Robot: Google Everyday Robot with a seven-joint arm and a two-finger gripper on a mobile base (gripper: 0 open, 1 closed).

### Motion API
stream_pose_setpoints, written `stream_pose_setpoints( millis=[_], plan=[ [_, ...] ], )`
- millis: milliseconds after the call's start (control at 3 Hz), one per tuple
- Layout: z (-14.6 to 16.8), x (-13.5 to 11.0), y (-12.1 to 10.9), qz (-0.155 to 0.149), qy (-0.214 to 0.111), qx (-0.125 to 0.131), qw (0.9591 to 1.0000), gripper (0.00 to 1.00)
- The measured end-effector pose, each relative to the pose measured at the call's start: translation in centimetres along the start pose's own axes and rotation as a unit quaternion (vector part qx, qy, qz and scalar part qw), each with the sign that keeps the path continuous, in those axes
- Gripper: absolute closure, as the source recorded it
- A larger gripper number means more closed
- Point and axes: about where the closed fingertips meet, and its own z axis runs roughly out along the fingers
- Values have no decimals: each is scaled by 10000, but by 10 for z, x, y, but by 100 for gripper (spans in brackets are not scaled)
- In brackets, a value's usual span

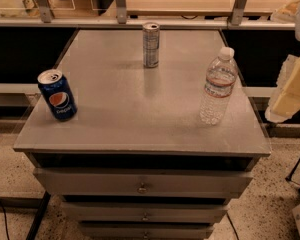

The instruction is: Move water bottle near redbull can

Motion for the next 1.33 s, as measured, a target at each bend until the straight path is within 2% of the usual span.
stream_pose_setpoints(
  millis=[667,1000,1333],
  plan=[
    [0,-4,-6,58,-80,70,9999,0],
    [19,-5,-24,312,-319,150,9989,0],
    [53,0,-47,669,-639,190,9955,0]
  ],
)
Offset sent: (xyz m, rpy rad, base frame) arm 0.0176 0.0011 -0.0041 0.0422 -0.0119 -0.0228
